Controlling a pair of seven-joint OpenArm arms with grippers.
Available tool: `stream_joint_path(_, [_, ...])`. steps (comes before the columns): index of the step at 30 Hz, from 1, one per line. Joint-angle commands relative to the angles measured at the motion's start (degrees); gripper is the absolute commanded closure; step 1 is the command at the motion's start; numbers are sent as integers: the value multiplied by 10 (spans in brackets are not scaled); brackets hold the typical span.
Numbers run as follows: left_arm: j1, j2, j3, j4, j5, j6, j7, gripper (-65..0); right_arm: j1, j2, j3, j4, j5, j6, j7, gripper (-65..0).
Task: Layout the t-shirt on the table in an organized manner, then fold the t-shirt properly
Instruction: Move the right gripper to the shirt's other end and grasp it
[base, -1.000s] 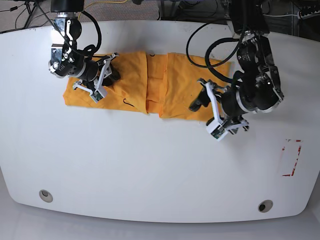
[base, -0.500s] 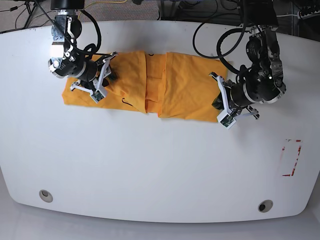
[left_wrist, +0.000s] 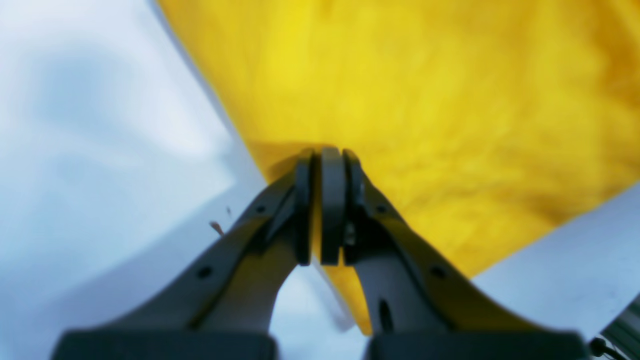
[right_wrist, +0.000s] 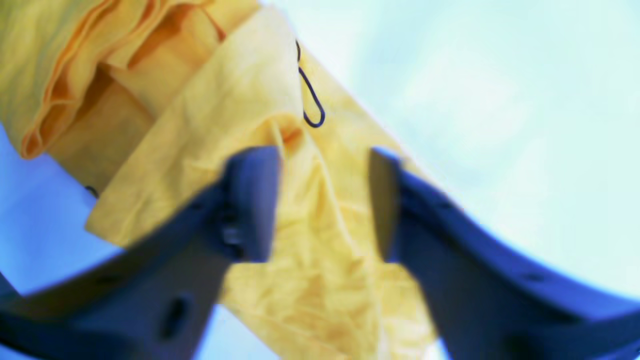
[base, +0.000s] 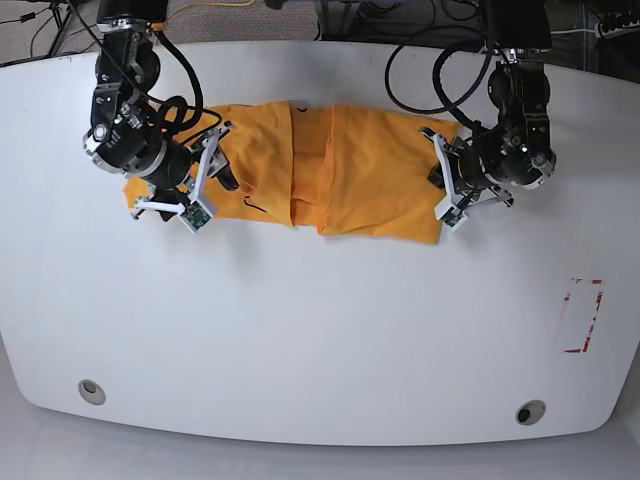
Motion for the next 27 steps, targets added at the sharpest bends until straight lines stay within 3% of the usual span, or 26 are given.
stream_joint_path(1, [-8, -2, -3, -10, 6, -1, -16, 0, 15, -6, 58, 10, 1, -1, -14, -407])
stream_joint_path(5, [-8, -2, -4, -29, 9, -1, -19, 0, 36, -55, 173, 9, 2, -1, -38, -564])
stream_joint_path(8, [-7, -6, -4, -32, 9, -1, -19, 0, 61, -64, 225, -1, 2, -1, -72, -642])
stream_joint_path(12, [-7, -11, -4, -36, 8, -1, -19, 0, 94, -65, 285, -41, 36, -1, -110, -650])
stream_joint_path(16, [-7, -12, -4, -36, 8, -1, -19, 0, 105, -65, 339, -88, 80, -1, -115, -650])
stream_joint_path(27, [-7, -13, -4, -36, 8, -1, -19, 0, 105, 8, 417, -276, 200, -1, -116, -650])
